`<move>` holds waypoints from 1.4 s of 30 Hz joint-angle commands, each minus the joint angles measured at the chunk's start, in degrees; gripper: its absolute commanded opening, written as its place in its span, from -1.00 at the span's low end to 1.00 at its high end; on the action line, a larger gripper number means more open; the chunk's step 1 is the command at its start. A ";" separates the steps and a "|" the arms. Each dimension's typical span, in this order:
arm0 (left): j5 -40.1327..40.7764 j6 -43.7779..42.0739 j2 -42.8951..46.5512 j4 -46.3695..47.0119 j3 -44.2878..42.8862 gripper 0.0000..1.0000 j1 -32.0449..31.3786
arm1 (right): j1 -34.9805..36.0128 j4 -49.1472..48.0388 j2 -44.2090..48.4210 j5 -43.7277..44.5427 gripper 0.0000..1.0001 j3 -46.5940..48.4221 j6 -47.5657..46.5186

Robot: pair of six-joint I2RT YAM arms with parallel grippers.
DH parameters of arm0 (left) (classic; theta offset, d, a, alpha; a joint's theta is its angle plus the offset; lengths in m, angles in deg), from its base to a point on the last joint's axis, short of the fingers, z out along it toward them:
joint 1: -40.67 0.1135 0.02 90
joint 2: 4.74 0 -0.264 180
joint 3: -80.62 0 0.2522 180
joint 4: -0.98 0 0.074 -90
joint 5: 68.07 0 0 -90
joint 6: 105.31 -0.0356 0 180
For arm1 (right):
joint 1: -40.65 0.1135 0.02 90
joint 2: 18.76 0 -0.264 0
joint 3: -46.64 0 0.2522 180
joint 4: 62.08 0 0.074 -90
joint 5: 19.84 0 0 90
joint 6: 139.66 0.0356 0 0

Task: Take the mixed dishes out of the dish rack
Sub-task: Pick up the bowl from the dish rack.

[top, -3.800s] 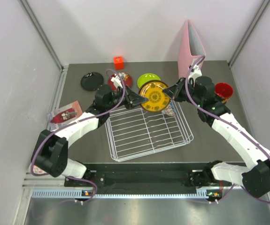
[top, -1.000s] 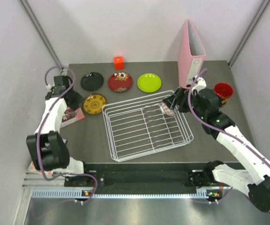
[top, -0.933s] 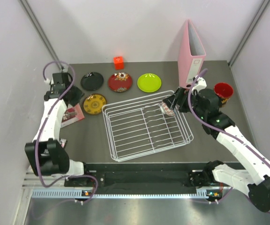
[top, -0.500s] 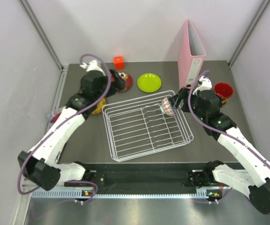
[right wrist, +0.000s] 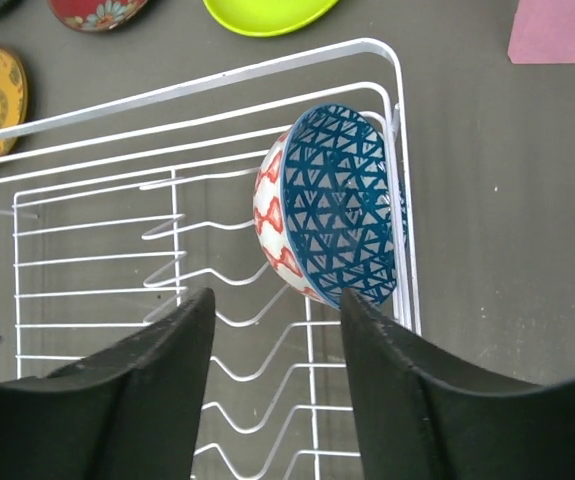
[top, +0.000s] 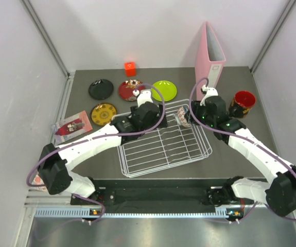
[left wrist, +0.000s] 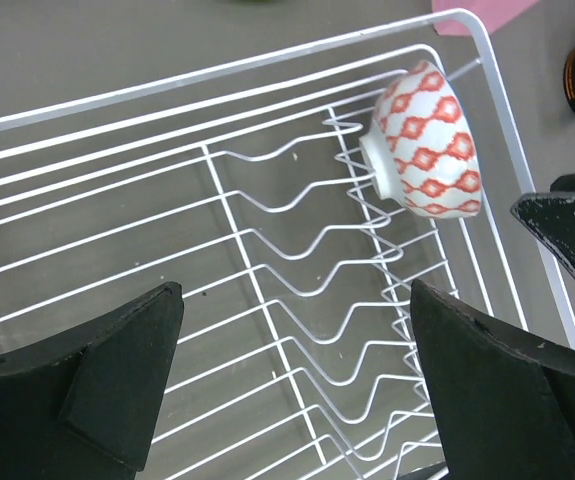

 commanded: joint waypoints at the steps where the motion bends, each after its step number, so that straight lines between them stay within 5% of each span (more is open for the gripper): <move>1: 0.94 0.15 6.40 4.18 3.96 0.98 0.35 | 0.66 -2.72 -1.78 -1.89 0.00 3.04 -2.26; 16: -2.40 -2.22 9.66 7.79 8.28 0.98 0.35 | 0.65 -7.12 -14.62 -3.91 -0.08 6.47 -2.61; 26: -2.49 -3.01 9.92 8.59 9.69 0.98 0.35 | 0.57 -7.12 -14.10 -3.30 -1.00 5.06 -3.05; 42: -1.26 -3.81 10.19 11.05 11.01 0.98 0.44 | 0.57 -1.32 -4.87 -3.38 -1.00 8.75 -4.37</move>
